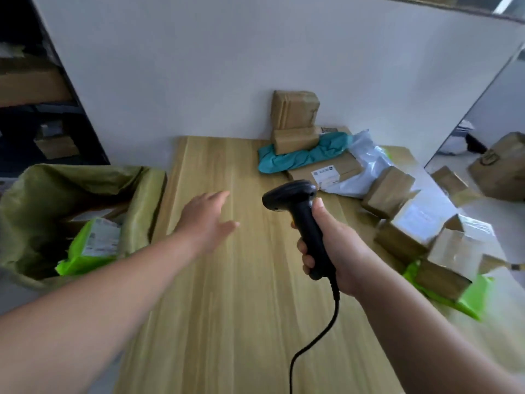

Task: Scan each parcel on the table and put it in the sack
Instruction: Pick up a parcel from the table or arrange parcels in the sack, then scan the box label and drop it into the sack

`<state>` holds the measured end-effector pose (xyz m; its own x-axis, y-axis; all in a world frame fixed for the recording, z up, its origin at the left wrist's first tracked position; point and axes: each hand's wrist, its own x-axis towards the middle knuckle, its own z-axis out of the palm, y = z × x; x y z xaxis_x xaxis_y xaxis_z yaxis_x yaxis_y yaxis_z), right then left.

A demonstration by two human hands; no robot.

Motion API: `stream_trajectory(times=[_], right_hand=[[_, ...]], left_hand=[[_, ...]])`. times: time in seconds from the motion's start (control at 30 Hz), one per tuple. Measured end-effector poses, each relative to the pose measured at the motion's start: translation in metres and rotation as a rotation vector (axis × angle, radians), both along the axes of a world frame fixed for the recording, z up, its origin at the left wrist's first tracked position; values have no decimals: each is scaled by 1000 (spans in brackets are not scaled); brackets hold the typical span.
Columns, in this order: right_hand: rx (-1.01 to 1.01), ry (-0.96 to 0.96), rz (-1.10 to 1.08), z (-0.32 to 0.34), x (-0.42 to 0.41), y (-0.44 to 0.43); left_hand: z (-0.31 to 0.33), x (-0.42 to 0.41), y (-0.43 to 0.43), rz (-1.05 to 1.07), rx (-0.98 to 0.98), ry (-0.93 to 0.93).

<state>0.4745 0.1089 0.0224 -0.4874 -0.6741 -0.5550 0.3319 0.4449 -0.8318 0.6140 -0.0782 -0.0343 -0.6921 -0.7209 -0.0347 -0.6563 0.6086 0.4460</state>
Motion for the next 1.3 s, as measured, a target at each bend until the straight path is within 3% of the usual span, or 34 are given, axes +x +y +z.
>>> stream_trajectory(times=[0.3, 0.5, 0.73, 0.9, 1.0, 1.17, 1.3], right_hand=[[-3, 153, -178, -10, -112, 163], [9, 257, -374, -19, -170, 257], [21, 173, -549, -48, -204, 312], [-1, 140, -585, -61, -213, 321], [-20, 128, -603, -62, -217, 319], [-118, 108, -657, -49, -222, 295], [-166, 179, -620, -39, -218, 255]], left_hand=[[3, -164, 149, -312, -45, -66], [-6, -253, 240, -415, 110, -67], [-28, -334, 300, -312, 366, -112], [-45, -357, 312, -168, 411, -164], [-44, -354, 303, -86, 527, -37], [-20, -335, 271, 81, 966, 316], [0, -298, 237, 207, 1216, 318]])
